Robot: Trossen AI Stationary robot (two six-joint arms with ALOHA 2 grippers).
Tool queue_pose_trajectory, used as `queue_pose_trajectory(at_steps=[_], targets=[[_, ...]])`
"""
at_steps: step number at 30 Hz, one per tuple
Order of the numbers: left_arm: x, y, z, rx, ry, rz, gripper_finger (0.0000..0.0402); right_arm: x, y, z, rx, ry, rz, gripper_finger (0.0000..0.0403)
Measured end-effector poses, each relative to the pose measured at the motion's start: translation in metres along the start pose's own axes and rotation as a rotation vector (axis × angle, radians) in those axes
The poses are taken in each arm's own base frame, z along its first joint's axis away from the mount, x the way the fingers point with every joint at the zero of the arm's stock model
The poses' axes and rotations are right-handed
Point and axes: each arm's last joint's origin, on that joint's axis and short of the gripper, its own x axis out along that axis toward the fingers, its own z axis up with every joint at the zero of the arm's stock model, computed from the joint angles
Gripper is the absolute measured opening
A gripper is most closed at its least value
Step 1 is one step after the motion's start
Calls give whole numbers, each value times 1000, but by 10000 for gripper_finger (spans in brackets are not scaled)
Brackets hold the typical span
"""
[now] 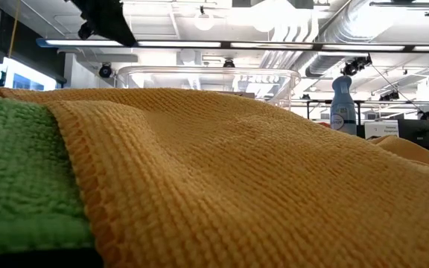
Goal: Sort microfiber towel by color & place in baskets
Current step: Put the green microfiber cloth into the bottom transparent bin
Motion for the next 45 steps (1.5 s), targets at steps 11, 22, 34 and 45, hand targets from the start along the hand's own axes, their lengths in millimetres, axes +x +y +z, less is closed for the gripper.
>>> queue_pose_trajectory(at_steps=[11, 22, 34, 45], targets=[[1, 2, -2, -22, -7, 23, 55, 13, 34, -29, -34, 239, 40, 0], [1, 2, -2, -39, -12, 34, 55, 87, 45, -89, -164, 638, -176, 0], [1, 2, -2, -47, -13, 32, 55, 163, 16, -127, -282, 647, -313, 0], [1, 2, -2, -49, -11, 27, 55, 224, -24, -153, -340, 723, -258, 0]])
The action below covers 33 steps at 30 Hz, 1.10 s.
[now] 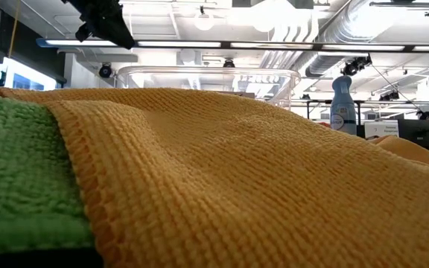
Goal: Sort microfiber towel by color & place in baskets
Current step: Put the green microfiber cloth into the bottom transparent bin
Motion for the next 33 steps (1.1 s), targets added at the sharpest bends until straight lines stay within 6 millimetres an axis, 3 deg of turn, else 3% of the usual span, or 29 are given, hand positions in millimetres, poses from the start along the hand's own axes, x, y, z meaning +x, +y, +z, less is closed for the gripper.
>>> queue_pose_trajectory(at_steps=[10, 16, 24, 29, 33], targets=[[0, 0, 0, -1, 0, 0, 55, 41, -11, -11, -43, -34, -12, 6], [0, 0, 0, -1, 0, 0, 55, 53, -20, -11, 23, -98, -51, 30], [0, 0, 0, 1, 0, 1, 55, 46, -20, -14, 47, -43, 14, 100], [0, 0, 0, 1, 0, 1, 55, 24, -23, -20, 109, -63, 107, 141], [0, 0, 0, 1, 0, 1, 55, 4, -28, -26, 187, -63, 188, 148]])
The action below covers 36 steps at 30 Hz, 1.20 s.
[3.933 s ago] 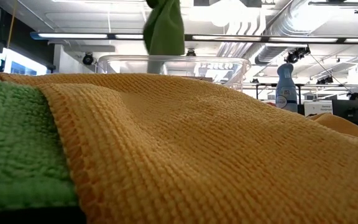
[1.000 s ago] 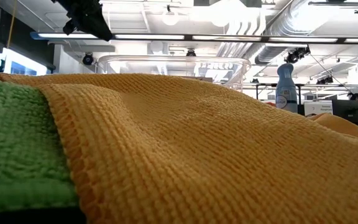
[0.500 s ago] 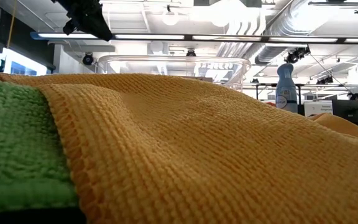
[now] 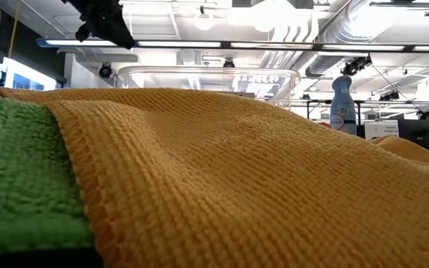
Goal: Sort microfiber towel by color & place in baskets
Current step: Put the green microfiber cloth into the bottom transparent bin, then put the yellow microfiber cloth into the top transparent bin
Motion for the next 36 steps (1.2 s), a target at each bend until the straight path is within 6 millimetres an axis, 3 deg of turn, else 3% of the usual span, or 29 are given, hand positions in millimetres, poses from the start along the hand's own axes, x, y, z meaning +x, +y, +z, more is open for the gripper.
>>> queue_pose_trajectory(at_steps=[9, 15, 18, 24, 29, 31, 36], targets=[[0, 0, 0, 0, 0, 0, 55, -33, -10, -6, 78, -83, 95, 113], [0, 0, 0, 0, 0, 0, 55, -52, -17, -8, 152, -143, 85, 50], [0, 0, 0, 1, 0, 0, 55, -72, -14, -10, 153, -176, 42, 9], [0, 0, 0, 2, 0, 0, 55, -125, -8, -8, 162, -396, -140, 6], [0, 0, 0, 3, 2, -4, 55, -151, -6, 9, 157, -601, -280, 5], [0, -1, 0, 3, 7, -16, 55, -153, -8, 23, 115, -639, -325, 2], [0, -1, 0, 3, 13, -30, 55, -147, -30, 61, 291, -590, -458, 1]])
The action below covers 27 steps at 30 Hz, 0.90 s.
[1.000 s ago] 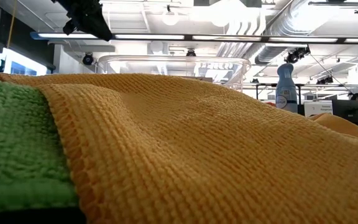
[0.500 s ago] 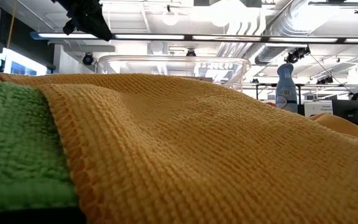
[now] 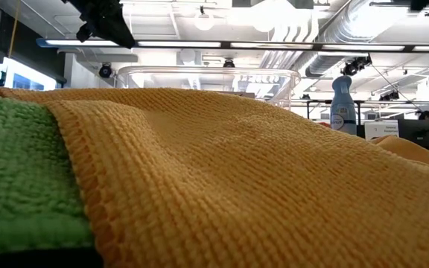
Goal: Sort microfiber towel by color & place in baskets
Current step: Put the yellow microfiber cloth into the top transparent bin
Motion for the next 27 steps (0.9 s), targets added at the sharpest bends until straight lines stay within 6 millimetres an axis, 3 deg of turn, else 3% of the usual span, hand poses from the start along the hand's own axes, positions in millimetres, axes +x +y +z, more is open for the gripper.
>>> queue_pose_trajectory(at_steps=[4, 13, 20, 27], targets=[[0, 0, 0, 0, 1, -3, 55, 32, -15, 15, 143, 115, -120, 1], [0, 0, 0, -1, 1, -3, 55, 96, -53, 14, 237, 203, -291, 14], [0, 0, 0, -1, 1, -3, 55, 139, -66, 16, 305, 223, -247, 79], [0, 0, -1, 1, 7, -1, 55, 161, -78, 8, 338, 255, -270, 133]])
